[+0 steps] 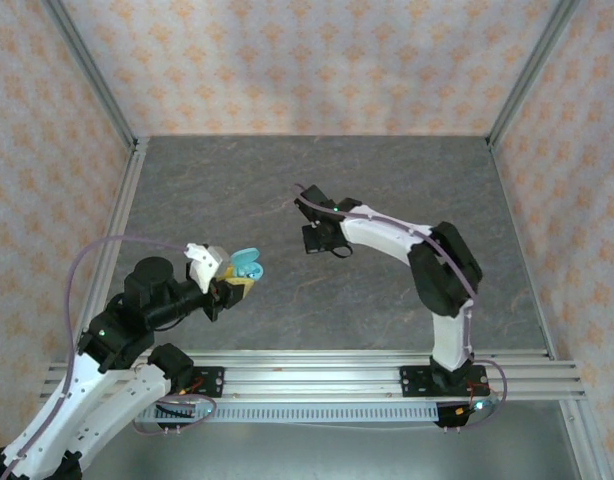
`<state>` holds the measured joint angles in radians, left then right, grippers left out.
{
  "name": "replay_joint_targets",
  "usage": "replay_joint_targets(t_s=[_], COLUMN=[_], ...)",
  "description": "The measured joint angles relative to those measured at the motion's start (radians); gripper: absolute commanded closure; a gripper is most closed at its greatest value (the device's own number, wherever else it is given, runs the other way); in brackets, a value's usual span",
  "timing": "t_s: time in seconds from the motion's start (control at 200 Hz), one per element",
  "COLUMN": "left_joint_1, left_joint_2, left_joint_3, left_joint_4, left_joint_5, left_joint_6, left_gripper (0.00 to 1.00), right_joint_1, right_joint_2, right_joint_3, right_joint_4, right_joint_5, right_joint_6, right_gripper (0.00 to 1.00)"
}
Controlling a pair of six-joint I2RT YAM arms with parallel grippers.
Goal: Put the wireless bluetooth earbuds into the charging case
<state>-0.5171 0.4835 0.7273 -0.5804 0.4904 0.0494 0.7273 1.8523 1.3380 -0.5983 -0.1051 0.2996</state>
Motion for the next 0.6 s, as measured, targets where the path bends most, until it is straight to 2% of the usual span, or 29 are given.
replay_joint_targets(t_s=[0.15, 0.31, 0.515, 0.6], left_joint_1=[0.0, 0.0, 0.0, 0.0], left_joint_2=[0.031, 0.082, 0.156, 0.174], left_joint_3=[0.0, 0.0, 0.009, 0.011], left_joint_4=[0.026, 0.056, 0.071, 0.076], left_joint_5=[0.005, 0.016, 0.03, 0.034], left_joint_6=[0.0, 0.001, 0.004, 0.004], left_gripper=[0.85, 0.85, 0.85, 0.85], right_joint_1=[-0.016, -0.037, -0.039, -0.039], right_joint_2=[-0.119, -0.175, -0.162, -0.146], right_joint_3=[-0.158, -0.29, -0.308, -0.306], right_joint_4=[-0.006, -0.013, -0.042, -0.05], right_joint_5=[-0.017, -0.027, -0.039, -0.043], right_joint_6=[0.059, 0.12, 0.159, 0.173], right_gripper=[0.93, 0.92, 0.87, 0.8])
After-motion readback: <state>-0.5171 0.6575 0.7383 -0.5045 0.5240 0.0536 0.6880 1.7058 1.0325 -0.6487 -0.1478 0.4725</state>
